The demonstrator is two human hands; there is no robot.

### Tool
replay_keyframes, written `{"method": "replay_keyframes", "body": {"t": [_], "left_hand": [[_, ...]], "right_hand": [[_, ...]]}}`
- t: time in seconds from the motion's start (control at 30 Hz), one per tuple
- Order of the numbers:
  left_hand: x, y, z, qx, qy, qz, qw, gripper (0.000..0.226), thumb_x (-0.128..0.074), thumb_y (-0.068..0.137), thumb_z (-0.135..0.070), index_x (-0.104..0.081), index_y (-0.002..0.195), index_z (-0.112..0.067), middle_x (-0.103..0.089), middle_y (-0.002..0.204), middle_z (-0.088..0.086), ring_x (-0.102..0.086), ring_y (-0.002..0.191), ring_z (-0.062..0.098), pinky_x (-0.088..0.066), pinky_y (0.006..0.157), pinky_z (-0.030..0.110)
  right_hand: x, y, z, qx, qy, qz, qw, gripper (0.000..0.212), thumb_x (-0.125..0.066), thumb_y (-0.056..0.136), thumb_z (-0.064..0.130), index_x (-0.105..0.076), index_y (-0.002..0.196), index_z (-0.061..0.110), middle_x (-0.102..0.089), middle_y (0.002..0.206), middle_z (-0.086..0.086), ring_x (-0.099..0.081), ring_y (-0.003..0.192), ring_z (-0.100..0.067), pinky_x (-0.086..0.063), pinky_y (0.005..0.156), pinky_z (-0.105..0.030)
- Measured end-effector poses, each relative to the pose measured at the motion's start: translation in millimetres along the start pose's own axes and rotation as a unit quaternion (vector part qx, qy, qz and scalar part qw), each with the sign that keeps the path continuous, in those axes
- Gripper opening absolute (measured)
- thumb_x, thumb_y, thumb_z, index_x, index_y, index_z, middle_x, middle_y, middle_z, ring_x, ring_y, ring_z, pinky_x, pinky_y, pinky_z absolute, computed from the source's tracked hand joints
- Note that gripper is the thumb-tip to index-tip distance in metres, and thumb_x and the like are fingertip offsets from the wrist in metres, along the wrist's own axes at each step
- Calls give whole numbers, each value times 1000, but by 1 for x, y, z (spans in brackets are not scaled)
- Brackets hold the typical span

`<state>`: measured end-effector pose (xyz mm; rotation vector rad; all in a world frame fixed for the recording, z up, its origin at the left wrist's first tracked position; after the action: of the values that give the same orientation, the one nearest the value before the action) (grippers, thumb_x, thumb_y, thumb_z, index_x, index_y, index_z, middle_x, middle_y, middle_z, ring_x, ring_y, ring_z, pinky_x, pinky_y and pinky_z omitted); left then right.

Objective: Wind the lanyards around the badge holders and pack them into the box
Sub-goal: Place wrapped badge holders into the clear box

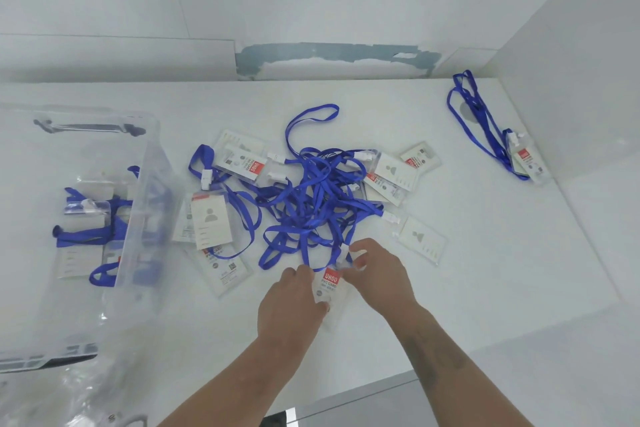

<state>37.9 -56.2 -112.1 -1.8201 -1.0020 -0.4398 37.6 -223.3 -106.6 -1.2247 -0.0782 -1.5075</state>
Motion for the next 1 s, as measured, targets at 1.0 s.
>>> {"method": "replay_keyframes", "body": {"t": [1.0], "left_hand": [[194, -19, 21, -23, -583, -9, 812, 13, -66, 92, -14, -71, 104, -13, -78, 96, 4, -75, 85, 22, -59, 78, 36]], "right_hand": [[49, -55, 147, 223, 177, 3, 959, 41, -66, 89, 14, -62, 118, 44, -63, 122, 22, -57, 116, -3, -48, 89, -20]]}}
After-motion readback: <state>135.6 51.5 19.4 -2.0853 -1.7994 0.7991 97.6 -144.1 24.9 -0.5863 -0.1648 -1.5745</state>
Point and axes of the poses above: each hand's wrist, its own y-axis towards the middle knuckle, its own x-axis out of the back of the hand, z = x × y, the point moved 6 cm from there along y, towards the middle knuckle
